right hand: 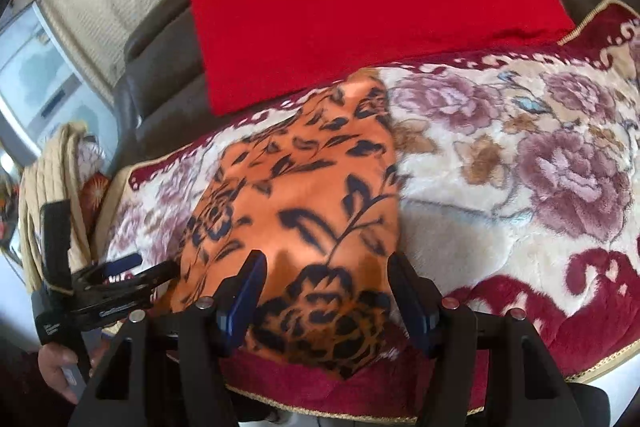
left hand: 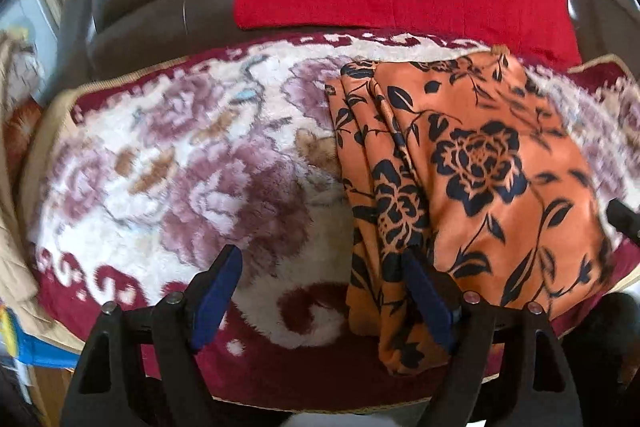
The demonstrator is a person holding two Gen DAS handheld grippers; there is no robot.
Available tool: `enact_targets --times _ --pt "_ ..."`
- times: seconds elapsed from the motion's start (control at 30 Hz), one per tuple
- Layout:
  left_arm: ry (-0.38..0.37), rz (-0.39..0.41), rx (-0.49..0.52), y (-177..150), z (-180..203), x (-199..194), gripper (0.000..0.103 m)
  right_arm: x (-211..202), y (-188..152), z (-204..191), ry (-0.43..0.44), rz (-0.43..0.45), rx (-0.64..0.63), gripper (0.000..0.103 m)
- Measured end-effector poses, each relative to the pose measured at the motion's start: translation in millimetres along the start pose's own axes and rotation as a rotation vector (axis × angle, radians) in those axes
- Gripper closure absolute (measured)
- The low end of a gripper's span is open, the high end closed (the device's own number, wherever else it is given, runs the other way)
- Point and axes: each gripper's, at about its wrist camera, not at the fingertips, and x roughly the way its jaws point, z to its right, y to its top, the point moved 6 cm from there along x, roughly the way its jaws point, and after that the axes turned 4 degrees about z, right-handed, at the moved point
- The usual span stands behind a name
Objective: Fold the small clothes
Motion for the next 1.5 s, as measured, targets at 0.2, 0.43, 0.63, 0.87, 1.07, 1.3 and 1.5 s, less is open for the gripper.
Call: enact_targets --times 0.2,0.43,0.63,0.87,1.07,1.3,1.5 --pt "-0.161 -0.092 -0.092 0 -3 22 0.019 26 7 31 0.121 -0.068 0.190 0.029" --pt "-0.221 -0.122 -0.114 6 10 37 0.020 54 5 32 0.244 -0.101 0.294 0.027" --pt "-0.107 -0.086 -0.029 8 17 37 0.020 57 3 20 0.197 -0.089 0.219 0.027" --pt "0.002 0.054 0.025 18 13 -9 0.020 4 22 -2 0.132 0.074 0.069 0.029" --pt "-0.009 0.004 -0.007 -5 8 -7 0.020 2 12 -31 0.166 0.042 -0.037 0.046" --pt "0.024 -0.017 0.003 -28 5 9 0.019 14 -23 -33 0.084 0.011 -0.151 0.051" --pt "0.046 0.091 0.030 -21 9 -27 0.019 -13 -37 -57 0.176 0.016 -0.216 0.055"
